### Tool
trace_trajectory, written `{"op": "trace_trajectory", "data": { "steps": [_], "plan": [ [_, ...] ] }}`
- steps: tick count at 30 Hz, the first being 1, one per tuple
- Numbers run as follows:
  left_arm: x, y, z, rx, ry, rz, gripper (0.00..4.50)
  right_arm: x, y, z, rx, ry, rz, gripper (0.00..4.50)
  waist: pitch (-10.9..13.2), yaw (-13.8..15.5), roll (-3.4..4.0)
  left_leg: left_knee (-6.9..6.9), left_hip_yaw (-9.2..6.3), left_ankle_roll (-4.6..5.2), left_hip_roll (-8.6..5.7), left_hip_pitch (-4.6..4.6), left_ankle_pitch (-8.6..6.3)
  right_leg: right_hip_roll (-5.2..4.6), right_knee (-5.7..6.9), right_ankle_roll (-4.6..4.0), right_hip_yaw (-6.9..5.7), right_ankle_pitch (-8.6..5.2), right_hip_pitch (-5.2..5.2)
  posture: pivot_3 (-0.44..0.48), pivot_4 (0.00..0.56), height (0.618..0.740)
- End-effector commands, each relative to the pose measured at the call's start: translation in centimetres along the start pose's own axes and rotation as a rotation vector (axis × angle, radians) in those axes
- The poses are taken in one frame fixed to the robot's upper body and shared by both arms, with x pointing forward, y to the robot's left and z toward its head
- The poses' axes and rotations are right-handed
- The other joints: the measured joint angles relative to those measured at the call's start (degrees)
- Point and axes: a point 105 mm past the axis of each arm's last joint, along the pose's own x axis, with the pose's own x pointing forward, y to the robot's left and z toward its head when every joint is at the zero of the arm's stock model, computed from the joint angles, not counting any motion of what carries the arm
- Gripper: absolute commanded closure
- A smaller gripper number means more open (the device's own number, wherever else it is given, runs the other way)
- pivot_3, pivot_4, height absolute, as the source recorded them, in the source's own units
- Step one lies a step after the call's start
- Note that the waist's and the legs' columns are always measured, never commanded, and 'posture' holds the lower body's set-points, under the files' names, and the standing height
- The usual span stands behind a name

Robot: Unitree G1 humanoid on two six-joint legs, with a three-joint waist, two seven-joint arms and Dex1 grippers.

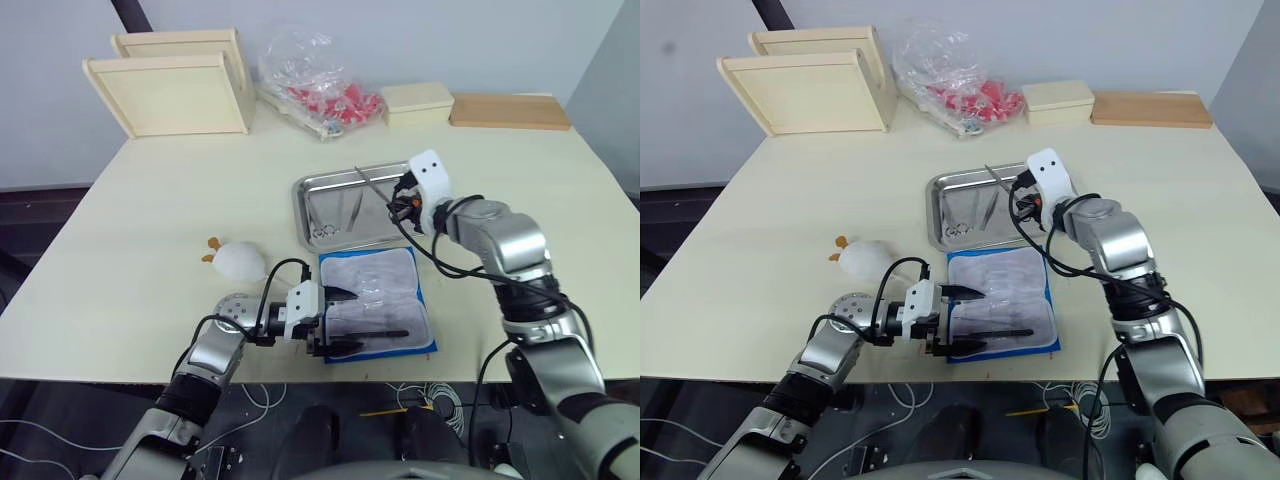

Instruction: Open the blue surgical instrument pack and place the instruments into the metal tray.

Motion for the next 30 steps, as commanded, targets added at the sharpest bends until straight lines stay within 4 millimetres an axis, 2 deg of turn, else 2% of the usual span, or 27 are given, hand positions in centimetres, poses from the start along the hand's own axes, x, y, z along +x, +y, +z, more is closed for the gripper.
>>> {"op": "trace_trajectory", "data": {
  "steps": [1, 9, 17, 24, 30],
  "plan": [
    [0.1, -1.6, -3.8, -0.108, 0.146, -0.012, 0.00, 0.6, -0.8, 2.0, 0.019, -0.058, -0.075, 4.45, 0.0, 0.0, 0.00, 0.00, 0.01, 0.00, -0.01, -0.01, 0.00, 0.00, 0.00, -0.04, 0.01, 0.03, 0.00, 0.000, 0.150, 0.740],
    [-0.1, -1.6, -3.8, -0.108, 0.149, -0.006, 0.00, 3.1, -0.8, 0.9, 0.130, 0.024, -0.148, 4.45, 0.0, -0.6, 0.02, -0.02, 0.04, 0.01, -0.03, -0.01, 0.00, 0.01, 0.00, -0.05, -0.02, 0.03, -0.01, 0.000, 0.150, 0.740],
    [-0.2, -1.8, -3.7, -0.112, 0.149, -0.003, 0.00, 4.7, -0.9, 0.0, 0.299, 0.030, -0.193, 4.45, 0.0, -1.3, 0.03, -0.07, 0.03, 0.01, -0.04, -0.01, 0.01, 0.01, 0.00, -0.03, 0.04, 0.04, 0.01, 0.000, 0.150, 0.740],
    [-0.1, -1.8, -3.6, -0.108, 0.148, -0.003, 0.00, 5.9, 0.6, -1.3, 0.291, 0.085, -0.150, 4.45, 0.0, -1.4, 0.03, -0.12, 0.04, 0.01, -0.05, 0.02, 0.01, 0.02, 0.00, -0.03, 0.08, 0.04, 0.01, 0.000, 0.150, 0.740],
    [-0.2, -1.7, -3.6, -0.108, 0.147, 0.001, 0.00, 6.2, 1.1, -1.3, 0.238, 0.091, -0.135, 4.45, 0.0, -1.5, 0.03, -0.12, 0.02, 0.02, -0.05, 0.04, 0.01, 0.02, 0.00, -0.03, 0.10, 0.03, 0.00, 0.000, 0.150, 0.740]
  ]
}}
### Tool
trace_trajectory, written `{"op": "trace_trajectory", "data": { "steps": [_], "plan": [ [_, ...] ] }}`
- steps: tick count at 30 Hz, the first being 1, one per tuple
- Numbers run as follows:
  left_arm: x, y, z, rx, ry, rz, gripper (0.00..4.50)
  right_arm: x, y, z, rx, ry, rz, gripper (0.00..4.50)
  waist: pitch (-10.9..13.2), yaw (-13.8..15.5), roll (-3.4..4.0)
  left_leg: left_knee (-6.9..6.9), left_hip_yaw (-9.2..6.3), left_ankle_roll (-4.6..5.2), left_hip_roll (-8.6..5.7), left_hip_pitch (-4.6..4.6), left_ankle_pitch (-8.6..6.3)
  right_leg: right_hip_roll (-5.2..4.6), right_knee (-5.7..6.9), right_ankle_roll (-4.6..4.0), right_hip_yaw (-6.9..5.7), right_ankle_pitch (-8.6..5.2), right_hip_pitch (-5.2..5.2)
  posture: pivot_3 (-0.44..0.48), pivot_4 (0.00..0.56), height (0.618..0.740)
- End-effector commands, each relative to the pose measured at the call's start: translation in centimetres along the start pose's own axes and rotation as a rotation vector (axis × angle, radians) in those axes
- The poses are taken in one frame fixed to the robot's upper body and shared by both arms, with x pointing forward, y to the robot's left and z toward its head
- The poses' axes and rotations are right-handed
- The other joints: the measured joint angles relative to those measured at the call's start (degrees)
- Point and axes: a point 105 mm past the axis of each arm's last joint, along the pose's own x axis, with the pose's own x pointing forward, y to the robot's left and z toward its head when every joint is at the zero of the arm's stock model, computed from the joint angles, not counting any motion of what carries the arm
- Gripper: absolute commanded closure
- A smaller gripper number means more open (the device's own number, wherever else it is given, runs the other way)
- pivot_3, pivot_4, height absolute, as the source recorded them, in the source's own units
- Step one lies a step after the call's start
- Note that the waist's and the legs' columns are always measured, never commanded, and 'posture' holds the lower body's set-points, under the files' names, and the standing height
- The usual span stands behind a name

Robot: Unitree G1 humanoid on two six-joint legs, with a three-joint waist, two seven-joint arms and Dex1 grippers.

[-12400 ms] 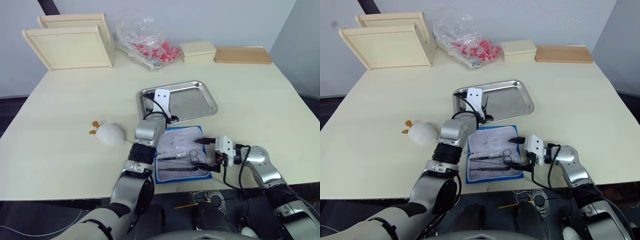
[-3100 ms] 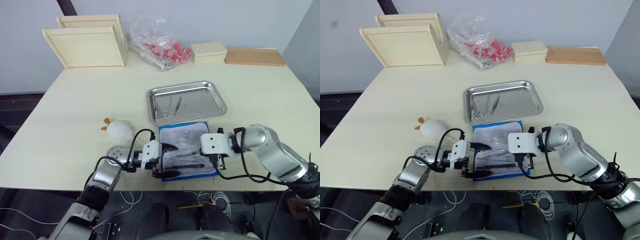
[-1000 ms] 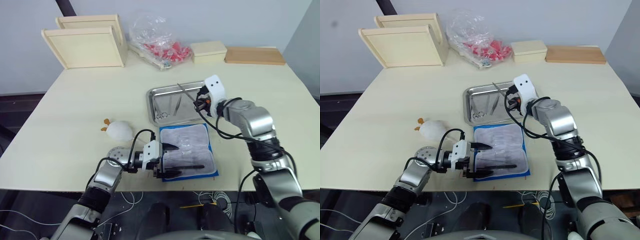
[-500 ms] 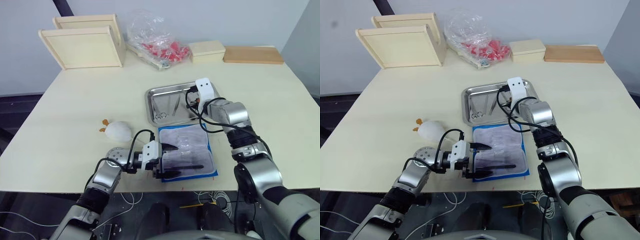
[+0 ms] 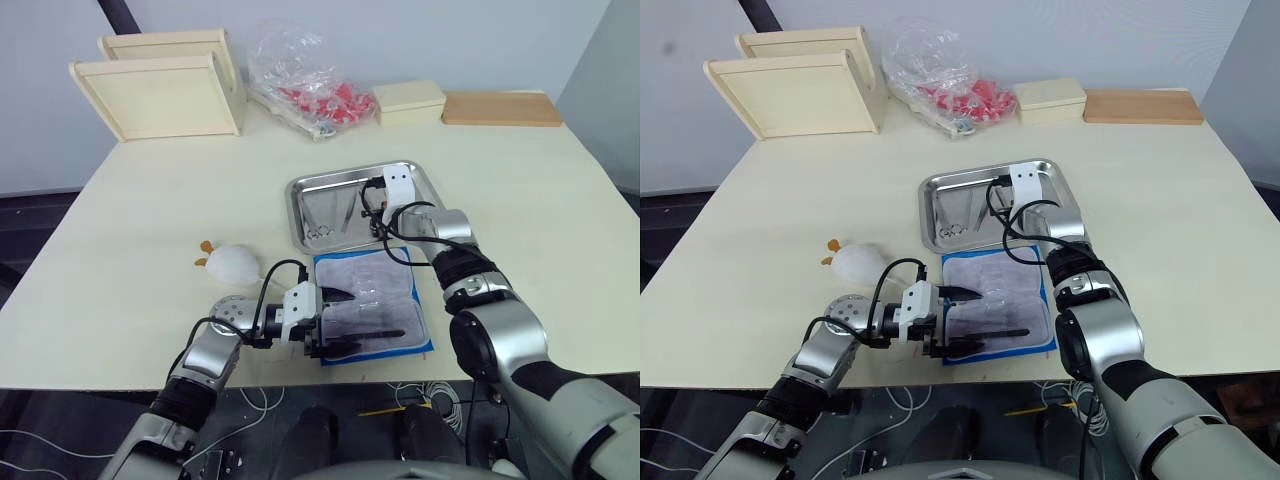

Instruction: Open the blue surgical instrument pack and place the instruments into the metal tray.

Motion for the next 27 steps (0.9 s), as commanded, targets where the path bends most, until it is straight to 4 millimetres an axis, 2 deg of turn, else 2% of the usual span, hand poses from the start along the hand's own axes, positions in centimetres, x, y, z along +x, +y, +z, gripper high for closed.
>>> {"op": "trace_trajectory", "data": {
  "steps": [1, 3, 7, 8, 10, 12, 20, 24, 27],
  "plan": [
    [0.3, -1.5, -3.5, -0.100, 0.134, -0.014, 0.00, -0.1, 0.9, 0.8, -0.037, -0.014, 0.029, 4.45, 0.0, 0.0, 0.00, 0.00, 0.00, 0.00, 0.00, 0.00, 0.00, 0.00, 0.00, 0.00, 0.00, 0.00, 0.00, 0.000, 0.150, 0.740],
    [0.3, -1.5, -3.6, -0.100, 0.135, -0.013, 0.00, -0.1, 1.1, 0.9, -0.058, -0.024, 0.042, 3.57, 0.0, 0.0, 0.00, 0.00, -0.01, 0.00, 0.00, 0.00, 0.00, 0.00, 0.00, 0.00, 0.00, 0.00, 0.00, 0.000, 0.150, 0.740],
    [0.4, -1.6, -3.5, -0.100, 0.133, -0.012, 0.00, -0.4, 1.5, 1.4, -0.062, -0.036, 0.062, 2.21, 0.0, 0.0, 0.01, -0.01, -0.02, 0.00, 0.01, 0.00, 0.00, 0.00, 0.00, 0.00, 0.01, 0.00, -0.01, 0.000, 0.150, 0.740],
    [0.4, -1.6, -3.5, -0.100, 0.133, -0.012, 0.00, -0.4, 1.5, 1.5, -0.064, -0.040, 0.064, 1.48, 0.0, 0.0, 0.01, -0.01, -0.03, 0.00, 0.01, 0.00, 0.00, 0.00, 0.00, 0.00, 0.01, 0.00, -0.01, 0.000, 0.150, 0.740],
    [0.5, -1.6, -3.5, -0.100, 0.132, -0.013, 0.00, -0.6, 1.5, 1.9, -0.083, -0.055, 0.060, 1.01, 0.0, 0.0, 0.01, -0.01, -0.04, 0.00, 0.01, 0.00, 0.00, 0.00, 0.00, 0.00, 0.01, 0.00, -0.01, 0.000, 0.150, 0.740],
    [0.5, -1.6, -3.5, -0.098, 0.131, -0.014, 0.00, -0.9, 1.3, 2.4, -0.098, -0.075, 0.055, 0.12, 0.0, 0.0, 0.02, -0.01, -0.04, 0.00, 0.01, -0.01, 0.00, 0.00, 0.00, 0.00, 0.02, 0.00, -0.02, 0.000, 0.150, 0.740],
    [0.5, -1.6, -3.5, -0.095, 0.133, -0.020, 0.00, -3.1, 0.5, 3.8, -0.177, -0.183, 0.096, 0.05, 0.0, 0.1, 0.02, -0.08, -0.06, 0.00, 0.02, -0.02, 0.00, 0.00, -0.04, 0.02, 0.02, -0.01, -0.03, 0.000, 0.150, 0.740],
    [0.4, -1.7, -3.5, -0.095, 0.134, -0.021, 0.00, -4.9, 0.3, 4.0, -0.262, -0.262, 0.153, 0.05, 0.0, 0.1, 0.03, -0.11, -0.05, 0.00, 0.02, -0.03, 0.00, -0.01, -0.05, 0.19, 0.05, -0.11, -0.04, 0.000, 0.150, 0.740],
    [0.3, -1.7, -3.6, -0.093, 0.136, -0.023, 0.00, -7.0, 0.9, 3.6, -0.351, -0.327, 0.267, 0.05, 0.0, 0.2, 0.03, -0.12, -0.06, 0.00, 0.02, -0.02, 0.00, -0.01, -0.06, 0.24, 0.05, -0.12, -0.04, 0.000, 0.150, 0.740]
  ]
}}
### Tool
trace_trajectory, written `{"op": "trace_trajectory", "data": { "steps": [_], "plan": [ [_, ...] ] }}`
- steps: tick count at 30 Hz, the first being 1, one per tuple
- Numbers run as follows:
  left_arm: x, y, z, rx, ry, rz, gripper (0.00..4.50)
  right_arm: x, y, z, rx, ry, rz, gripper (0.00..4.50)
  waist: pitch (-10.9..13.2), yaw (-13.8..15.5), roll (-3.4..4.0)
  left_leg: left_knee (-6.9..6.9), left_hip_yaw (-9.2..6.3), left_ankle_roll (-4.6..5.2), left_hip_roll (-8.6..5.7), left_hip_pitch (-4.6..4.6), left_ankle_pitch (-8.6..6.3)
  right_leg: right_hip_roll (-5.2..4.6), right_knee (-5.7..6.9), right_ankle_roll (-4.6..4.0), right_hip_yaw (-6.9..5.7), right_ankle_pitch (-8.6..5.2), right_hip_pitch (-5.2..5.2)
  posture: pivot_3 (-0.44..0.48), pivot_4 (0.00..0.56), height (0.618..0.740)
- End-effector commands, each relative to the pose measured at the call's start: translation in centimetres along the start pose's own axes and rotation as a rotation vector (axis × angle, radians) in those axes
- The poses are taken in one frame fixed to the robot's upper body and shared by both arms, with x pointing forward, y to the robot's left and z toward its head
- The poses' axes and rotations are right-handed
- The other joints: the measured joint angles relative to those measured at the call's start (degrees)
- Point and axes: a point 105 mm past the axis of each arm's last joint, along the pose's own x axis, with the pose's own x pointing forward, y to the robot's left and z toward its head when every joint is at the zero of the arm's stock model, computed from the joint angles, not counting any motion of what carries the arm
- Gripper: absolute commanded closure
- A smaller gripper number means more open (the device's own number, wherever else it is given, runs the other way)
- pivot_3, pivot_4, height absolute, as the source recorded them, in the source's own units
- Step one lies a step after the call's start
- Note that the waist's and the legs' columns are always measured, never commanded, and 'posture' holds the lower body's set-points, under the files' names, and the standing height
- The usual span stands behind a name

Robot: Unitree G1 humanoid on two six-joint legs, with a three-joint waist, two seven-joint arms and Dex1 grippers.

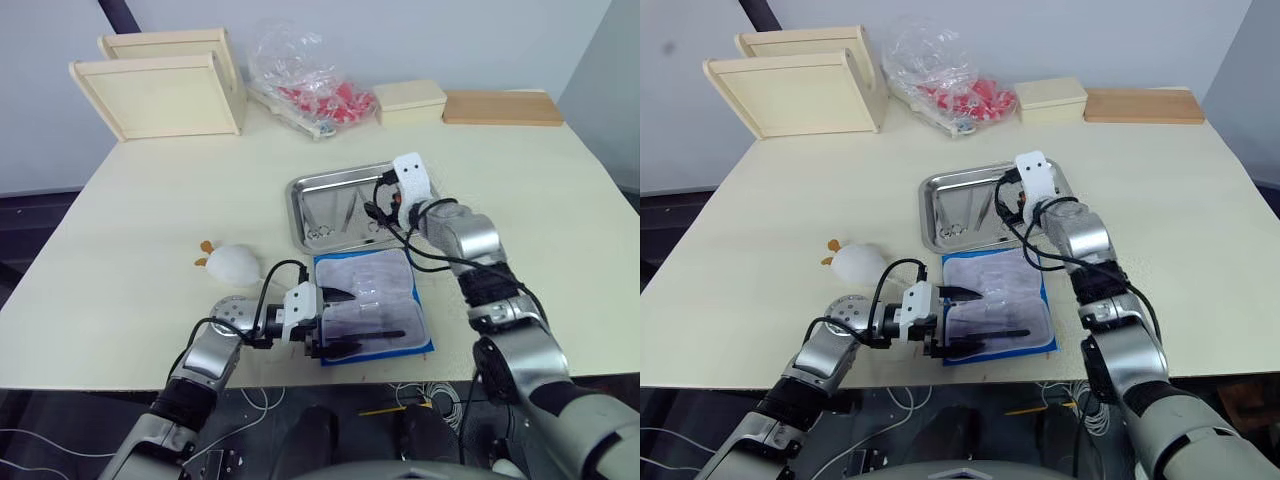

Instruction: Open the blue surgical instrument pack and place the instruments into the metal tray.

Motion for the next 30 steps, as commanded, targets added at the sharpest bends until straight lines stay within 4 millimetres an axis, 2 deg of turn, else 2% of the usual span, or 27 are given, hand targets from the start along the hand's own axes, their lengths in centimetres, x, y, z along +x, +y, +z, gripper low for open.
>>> {"op": "trace_trajectory", "data": {
  "steps": [1, 5, 14, 18, 25, 30],
  "plan": [
    [0.2, -1.6, -3.6, -0.096, 0.138, -0.025, 0.00, -2.4, 1.9, 2.4, -0.111, -0.139, 0.148, 0.05, 0.0, 0.1, 0.00, -0.01, 0.00, 0.00, 0.00, -0.01, 0.00, 0.00, -0.01, 0.01, 0.00, 0.00, -0.01, 0.000, 0.150, 0.740],
    [0.2, -1.7, -3.6, -0.096, 0.139, -0.029, 0.00, -4.7, 2.1, 1.7, -0.159, -0.157, 0.234, 0.05, 0.0, 0.1, -0.03, -0.03, 0.00, 0.00, 0.02, 0.00, 0.00, 0.00, -0.02, -0.01, -0.02, -0.03, -0.01, 0.000, 0.150, 0.740],
    [-0.1, -1.6, -3.8, -0.094, 0.149, -0.040, 0.00, -11.2, 2.0, -1.3, -0.257, -0.131, 0.461, 0.05, 0.1, 0.2, -0.16, -0.06, -0.01, 0.00, 0.06, 0.00, 0.00, -0.01, -0.09, 0.00, -0.04, -0.05, -0.01, 0.000, 0.150, 0.740],
    [0.0, -1.7, -3.8, -0.093, 0.149, -0.043, 0.00, -14.7, 2.1, -1.4, -0.281, -0.179, 0.578, 0.05, 0.2, 0.1, -0.22, -0.09, 0.03, 0.00, 0.09, 0.01, 0.00, -0.01, -0.14, 0.04, -0.03, -0.06, 0.00, 0.000, 0.150, 0.740],
    [-0.1, -1.7, -4.0, -0.094, 0.155, -0.050, 0.00, -18.8, 0.9, -2.4, -0.408, -0.158, 0.677, 0.05, 0.3, 0.3, -0.49, -0.09, 0.02, -0.01, 0.11, 0.00, -0.01, -0.02, -0.17, 0.05, -0.06, -0.07, 0.01, 0.000, 0.150, 0.740],
    [-0.3, -1.7, -4.1, -0.093, 0.159, -0.053, 0.00, -21.1, 0.2, -2.4, -0.418, -0.156, 0.752, 0.05, 0.3, 0.3, -0.51, -0.11, 0.05, -0.01, 0.11, 0.02, -0.01, -0.02, -0.19, 0.05, -0.04, -0.07, 0.01, 0.000, 0.150, 0.740]
  ]
}}
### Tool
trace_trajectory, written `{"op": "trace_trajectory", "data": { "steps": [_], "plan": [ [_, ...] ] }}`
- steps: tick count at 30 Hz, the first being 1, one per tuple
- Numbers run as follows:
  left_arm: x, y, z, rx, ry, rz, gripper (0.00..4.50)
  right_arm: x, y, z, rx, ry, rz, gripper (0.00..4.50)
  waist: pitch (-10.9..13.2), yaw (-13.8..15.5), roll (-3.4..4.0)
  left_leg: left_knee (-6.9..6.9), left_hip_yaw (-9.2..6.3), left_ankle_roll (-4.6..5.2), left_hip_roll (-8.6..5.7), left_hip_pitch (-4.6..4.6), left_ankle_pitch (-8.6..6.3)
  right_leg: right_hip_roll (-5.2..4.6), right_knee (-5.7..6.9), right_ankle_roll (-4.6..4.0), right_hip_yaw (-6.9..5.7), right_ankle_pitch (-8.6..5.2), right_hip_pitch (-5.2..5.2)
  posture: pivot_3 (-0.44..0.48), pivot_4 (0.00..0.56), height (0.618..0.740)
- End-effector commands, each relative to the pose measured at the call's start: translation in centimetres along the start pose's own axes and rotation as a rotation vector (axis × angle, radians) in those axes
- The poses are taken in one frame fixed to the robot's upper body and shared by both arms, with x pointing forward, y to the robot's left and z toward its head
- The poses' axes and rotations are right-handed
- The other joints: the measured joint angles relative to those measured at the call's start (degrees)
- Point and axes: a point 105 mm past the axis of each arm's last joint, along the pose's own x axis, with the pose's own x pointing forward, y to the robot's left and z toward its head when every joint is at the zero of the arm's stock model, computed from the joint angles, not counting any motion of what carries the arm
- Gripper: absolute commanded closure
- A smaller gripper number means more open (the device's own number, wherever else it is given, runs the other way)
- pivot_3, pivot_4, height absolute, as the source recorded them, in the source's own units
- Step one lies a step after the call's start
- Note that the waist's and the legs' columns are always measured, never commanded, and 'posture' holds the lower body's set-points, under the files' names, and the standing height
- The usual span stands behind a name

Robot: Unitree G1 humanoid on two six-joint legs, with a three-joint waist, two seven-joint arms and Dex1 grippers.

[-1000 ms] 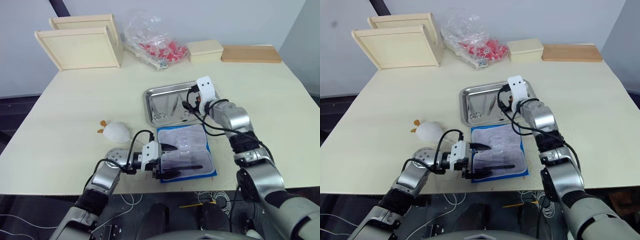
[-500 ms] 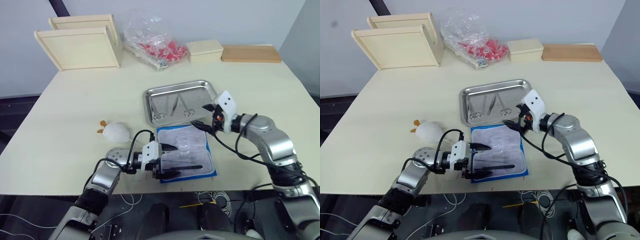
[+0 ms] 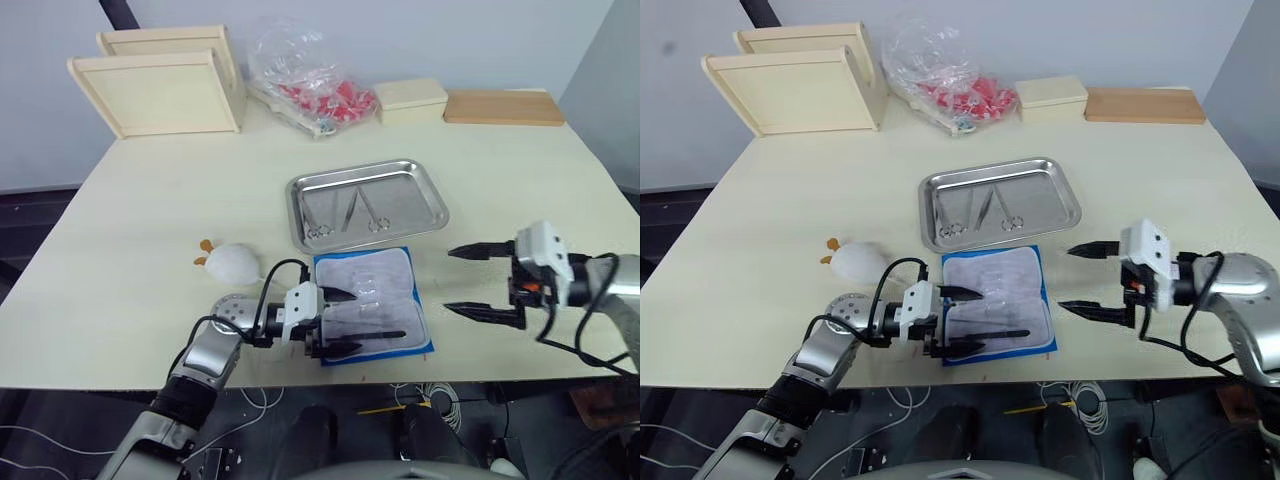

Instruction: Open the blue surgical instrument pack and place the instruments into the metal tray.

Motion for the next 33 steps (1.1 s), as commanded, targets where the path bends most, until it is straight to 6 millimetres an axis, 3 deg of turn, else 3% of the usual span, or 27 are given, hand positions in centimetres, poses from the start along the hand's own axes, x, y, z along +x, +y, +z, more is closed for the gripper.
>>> {"op": "trace_trajectory", "data": {
  "steps": [1, 7, 13, 24, 33],
  "plan": [
    [-0.3, -1.8, -4.2, -0.108, 0.154, -0.039, 0.00, -1.5, 0.3, 1.6, -0.065, -0.033, 0.037, 0.05, 0.0, 0.0, -0.01, 0.00, 0.01, 0.00, 0.00, 0.01, 0.00, 0.00, 0.00, 0.00, 0.00, 0.00, 0.01, 0.000, 0.150, 0.740],
    [-0.5, -1.8, -4.3, -0.108, 0.157, -0.039, 0.00, -2.3, 0.1, 2.0, -0.100, -0.012, 0.044, 0.05, 0.0, 0.0, -0.05, -0.02, 0.00, -0.01, 0.02, 0.00, 0.00, 0.00, 0.00, -0.01, -0.01, 0.00, 0.00, 0.000, 0.150, 0.740],
    [-0.5, -2.0, -4.3, -0.109, 0.157, -0.042, 0.00, -1.5, 0.3, 1.5, -0.112, 0.002, 0.048, 0.05, 0.0, 0.0, -0.06, -0.02, 0.01, -0.01, 0.02, 0.00, 0.00, 0.00, 0.00, -0.01, 0.00, 0.00, 0.00, 0.000, 0.150, 0.740],
    [-0.5, -1.8, -4.3, -0.101, 0.164, -0.044, 0.00, 3.8, 0.0, -2.0, -0.095, 0.139, 0.029, 0.05, 0.0, 0.0, -0.06, -0.03, -0.01, -0.01, 0.02, 0.01, 0.00, 0.01, 0.00, -0.01, -0.02, 0.00, -0.01, 0.000, 0.150, 0.740],
    [-0.3, -1.8, -4.1, -0.097, 0.158, -0.045, 0.00, 6.9, -0.9, -4.2, -0.132, 0.199, -0.025, 0.05, 0.0, 0.0, -0.06, -0.03, 0.01, -0.01, 0.01, 0.03, 0.00, 0.03, 0.01, -0.01, 0.00, 0.00, -0.01, 0.000, 0.150, 0.740]
  ]
}}
